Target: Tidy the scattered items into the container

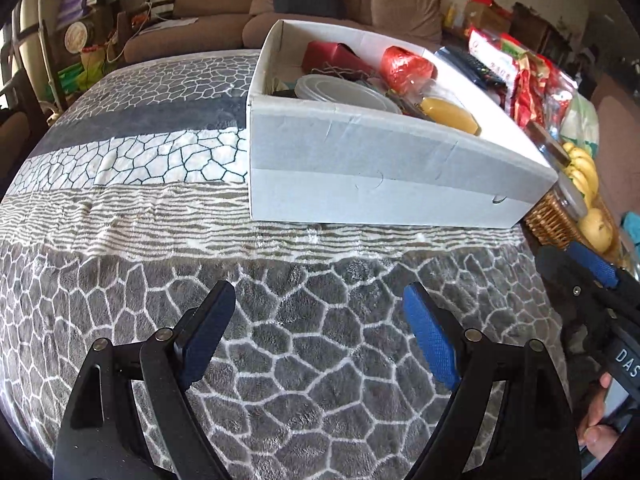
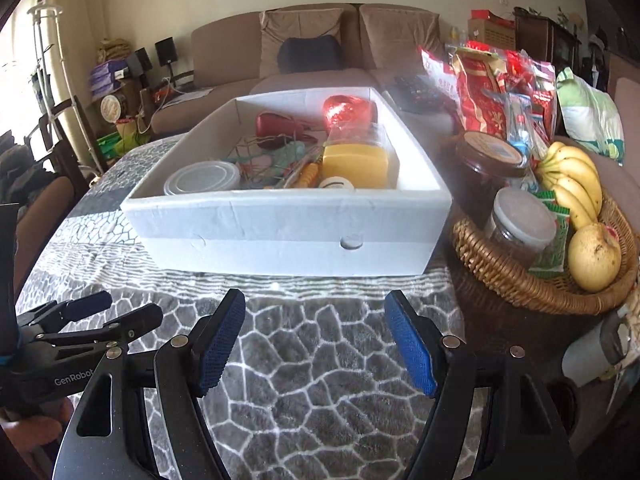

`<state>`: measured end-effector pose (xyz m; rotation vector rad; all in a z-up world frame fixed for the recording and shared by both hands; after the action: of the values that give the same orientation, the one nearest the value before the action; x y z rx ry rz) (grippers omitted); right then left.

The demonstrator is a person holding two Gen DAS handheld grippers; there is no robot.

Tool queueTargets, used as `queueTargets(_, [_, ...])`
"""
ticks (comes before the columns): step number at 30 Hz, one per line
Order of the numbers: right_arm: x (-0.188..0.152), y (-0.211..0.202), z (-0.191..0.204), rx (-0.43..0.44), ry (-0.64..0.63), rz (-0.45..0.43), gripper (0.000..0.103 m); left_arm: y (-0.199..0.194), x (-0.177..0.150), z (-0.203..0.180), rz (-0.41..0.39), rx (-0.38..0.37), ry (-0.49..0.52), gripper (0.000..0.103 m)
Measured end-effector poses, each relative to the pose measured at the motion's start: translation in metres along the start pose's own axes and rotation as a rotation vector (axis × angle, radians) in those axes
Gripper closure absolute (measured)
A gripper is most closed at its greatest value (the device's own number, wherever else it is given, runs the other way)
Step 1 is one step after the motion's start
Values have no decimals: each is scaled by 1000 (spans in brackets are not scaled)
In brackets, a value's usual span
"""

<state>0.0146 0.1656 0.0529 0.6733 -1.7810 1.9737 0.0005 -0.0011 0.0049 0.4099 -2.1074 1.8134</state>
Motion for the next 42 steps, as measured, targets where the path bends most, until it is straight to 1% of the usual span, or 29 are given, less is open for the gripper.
queueTargets(5, [-9, 33, -6, -18, -25, 45, 28, 26, -7, -4, 24, 24, -17, 19])
queueTargets(7, [-11, 44, -8, -19, -23, 57, 28, 33, -8, -4, 26, 32, -18, 17])
queueTargets(8, [-13, 49, -9, -11, -17, 61, 28, 36, -7, -5, 21, 37, -15, 14])
queueTargets(10, [-14, 57, -11, -4, -7, 65, 28, 40, -7, -6, 16, 49, -6, 13])
queueTargets(13, [-13, 66, -12, -23, -19, 65, 23, 49, -4, -6, 22, 63, -11, 13])
queueTargets(17, [-14, 79, -16, -36, -24, 76, 22, 57, 1, -6, 18, 90, -20, 12])
queueTargets(19, [-15, 85, -19, -41, -18, 86, 22, 62, 3, -7, 15, 110, -12, 9])
queueTargets(21, [-16, 92, -22, -52, -15, 98, 22, 65, 4, -8, 13, 120, -7, 3])
queueTargets(23, [-17, 99, -24, -62, -13, 117, 21, 68, 5, -7, 14, 130, -11, 0])
queueTargets(24, [-18, 102, -25, -63, -12, 128, 19, 69, 5, -8, 17, 140, -10, 0])
queueTargets(26, [-17, 105, -25, -68, -13, 135, 15, 70, 6, -10, 16, 152, -11, 0])
queueTargets(27, [-17, 107, -24, -72, -17, 142, 10, 71, 6, -9, 15, 151, -16, 0])
queueTargets(28, [-18, 109, -24, -76, -23, 155, 7, 71, 6, -9, 16, 146, -21, 0])
queueTargets(30, [-18, 111, -25, -72, -15, 162, 4, 71, 6, -10, 16, 148, -21, 0])
queueTargets(33, [-19, 112, -26, -44, -9, 164, 0, 71, 6, -9, 16, 147, -25, 0])
queueTargets(42, [-20, 110, -24, -43, -11, 164, 0, 70, 5, -9, 15, 147, -25, 0])
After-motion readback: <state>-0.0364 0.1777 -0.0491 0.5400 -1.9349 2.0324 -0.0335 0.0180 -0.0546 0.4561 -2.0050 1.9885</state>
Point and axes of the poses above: each gripper's, at about its wrist camera, not at the fingertips, and y roughly the way its jaws point, z to its left, x to its top, the point moved 7 cm from there along y, roughly the way its jaws point, and after that the axes turned 10 degrees about z, right-handed, at the moved point
